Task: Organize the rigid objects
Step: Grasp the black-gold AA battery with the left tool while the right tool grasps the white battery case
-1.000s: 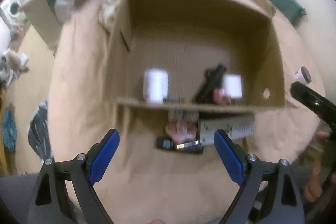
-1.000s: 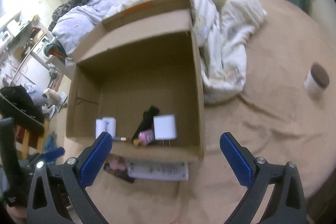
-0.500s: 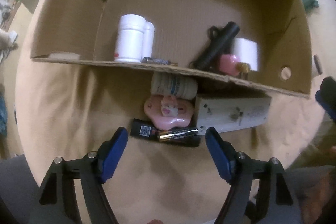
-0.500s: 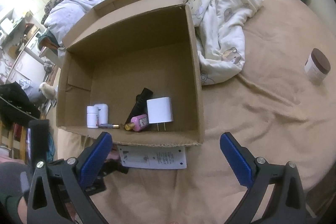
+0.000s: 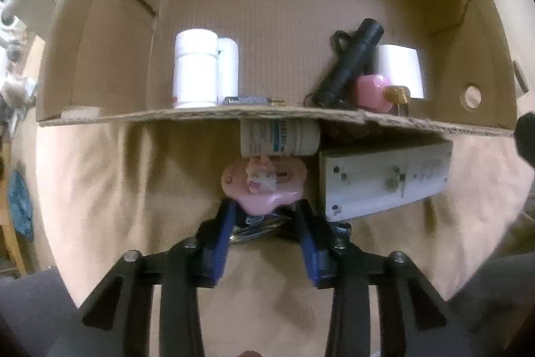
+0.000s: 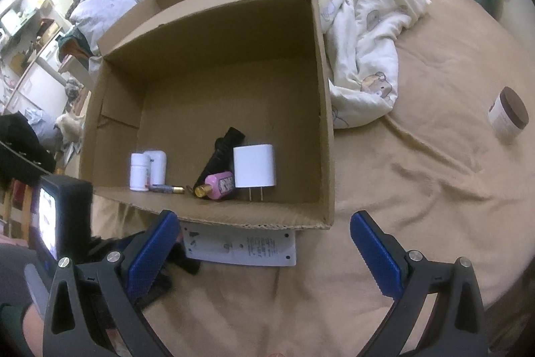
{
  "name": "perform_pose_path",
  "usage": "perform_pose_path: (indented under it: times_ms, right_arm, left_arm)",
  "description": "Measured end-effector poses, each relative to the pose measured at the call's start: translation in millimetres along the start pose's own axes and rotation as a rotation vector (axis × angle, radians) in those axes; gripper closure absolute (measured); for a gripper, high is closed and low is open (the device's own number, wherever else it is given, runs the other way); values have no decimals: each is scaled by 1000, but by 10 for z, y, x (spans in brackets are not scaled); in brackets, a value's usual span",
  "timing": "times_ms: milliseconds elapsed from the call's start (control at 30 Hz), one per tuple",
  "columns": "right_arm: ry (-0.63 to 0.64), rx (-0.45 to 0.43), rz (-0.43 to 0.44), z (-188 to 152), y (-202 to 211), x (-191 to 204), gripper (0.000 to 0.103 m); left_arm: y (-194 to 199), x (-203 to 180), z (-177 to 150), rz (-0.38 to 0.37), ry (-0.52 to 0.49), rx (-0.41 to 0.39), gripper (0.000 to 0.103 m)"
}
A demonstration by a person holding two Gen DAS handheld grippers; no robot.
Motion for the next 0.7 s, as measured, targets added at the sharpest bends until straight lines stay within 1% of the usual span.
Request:
perform_pose_path:
  times_ms: [33,67,133,167,200,300,367,400,433,467,500,533,633,667,700]
  right_arm:
    - [0,0,-2,-2,-3,-8,0]
    - [0,0,-3,1,-5,-16,0]
    - [-7,5,1,2,-8,-27,0]
    - [-12,11,7,-1,-12,-31,0]
    - [-18,18,13,-6,-18,-34,0]
    - [-28,35,23,-23,-40,-47,0]
    - [-28,38,20,-28,-42,-53,0]
    - [-25,37,18,-29,-41,-53,0]
    - [-23,37,17,-33,-40,-49,0]
    - [-22,38,17,-37,-40,-45,0]
    - [-19,38,16,-41,-39,-41,0]
    - [-17,39,15,-45,-41,-40,0]
    - [-10,41,15,-53,-41,-25,0]
    - [-6,40,14,-54,-42,-18,0]
    - [-3,40,14,-55,-43,-10,0]
  left_arm:
    - [9,7,-9,-6,3,1,77]
    - [20,11,-17,-2,1,0,84]
    - [40,8,-31,-19,7,-4,88]
    - [53,7,-44,-31,12,-2,93]
    - [70,3,-53,-44,19,1,100]
    - [153,35,-64,-73,32,-9,100]
    - [198,54,-53,-74,36,-18,100]
    - [202,71,-63,-69,48,-17,98]
    - [201,75,-84,-67,57,-14,91]
    - [192,125,-139,-61,67,-9,68]
    - [181,156,-179,-54,76,-4,22]
    - [171,161,-210,-48,81,-3,9]
    - [122,131,-258,-12,71,14,8]
    - [90,123,-267,-7,68,23,10]
    - [47,101,-268,-13,66,36,15]
Point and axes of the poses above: each gripper's, at about its wrist camera, not at the fingertips, and y roughly against the way its jaws point, x to its left, z to its top, the point moved 9 cm from there along -y, roughly the way its jaws point, and after that the axes turned 14 degrees about -y, right-handed, at the moved point
